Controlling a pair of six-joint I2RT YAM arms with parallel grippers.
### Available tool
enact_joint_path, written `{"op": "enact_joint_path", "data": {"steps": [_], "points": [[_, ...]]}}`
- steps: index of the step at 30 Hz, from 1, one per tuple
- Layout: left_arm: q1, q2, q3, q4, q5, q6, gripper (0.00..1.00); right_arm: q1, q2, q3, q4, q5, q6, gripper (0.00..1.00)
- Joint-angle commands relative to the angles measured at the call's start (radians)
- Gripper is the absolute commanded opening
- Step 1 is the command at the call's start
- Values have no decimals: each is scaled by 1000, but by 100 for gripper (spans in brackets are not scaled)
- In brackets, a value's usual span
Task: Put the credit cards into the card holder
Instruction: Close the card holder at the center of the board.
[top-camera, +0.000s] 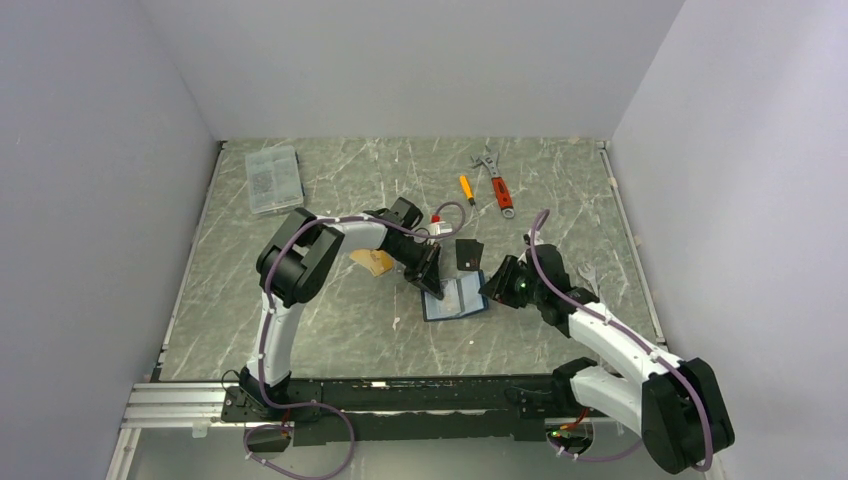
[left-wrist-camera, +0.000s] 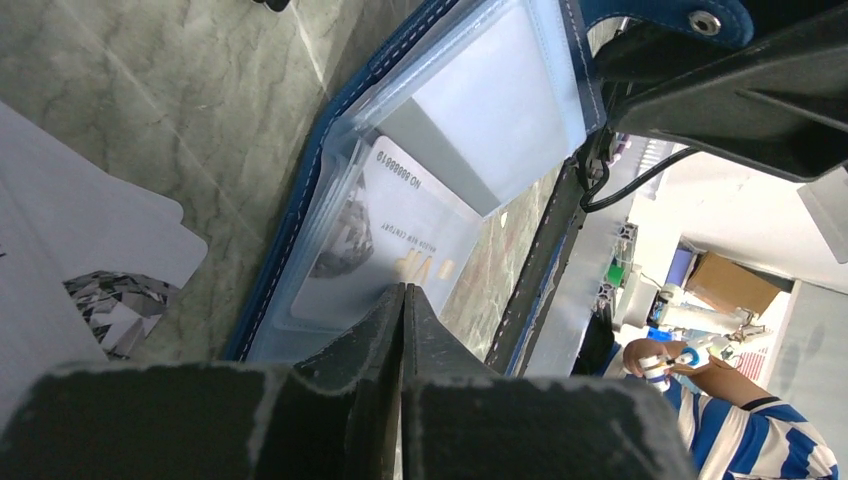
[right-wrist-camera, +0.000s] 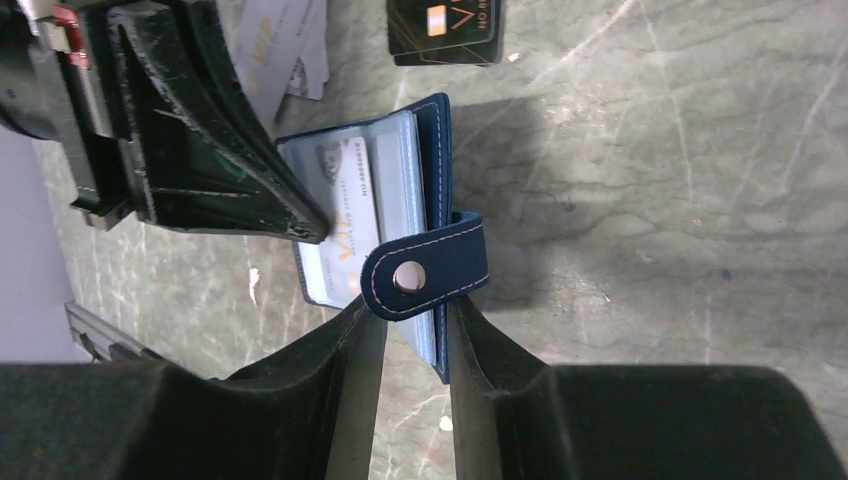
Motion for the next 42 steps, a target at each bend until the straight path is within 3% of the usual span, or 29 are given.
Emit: {"op": "enact_joint_path", "data": {"steps": [1, 11, 18, 25, 26, 31, 34, 37, 42], "points": [[-8, -23, 18, 31, 15, 1, 8, 4, -24, 33, 75, -62, 7, 32], [-9, -53, 26, 78, 92, -28, 7, 58, 55, 85, 175, -170, -11, 37], [-1, -79, -9, 165, 180, -84, 6, 138, 166, 180, 153, -170, -60, 40], [71, -92, -13, 147, 223, -59, 6, 166, 208, 240, 76, -136, -88, 42], [85, -93, -3, 107, 228, -38, 6, 166, 196, 246, 43, -112, -95, 44], [138, -117, 61, -135, 158, 171, 5, 150, 151, 262, -141, 57, -145, 74], [153, -170, -40, -127, 120, 192, 3, 149, 164, 261, -191, 138, -160, 84], [154, -196, -118, -107, 143, 172, 3, 147, 229, 278, -193, 177, -166, 85], [154, -253, -232, -5, 138, 108, 4, 147, 323, 285, -105, 161, -171, 80]]}}
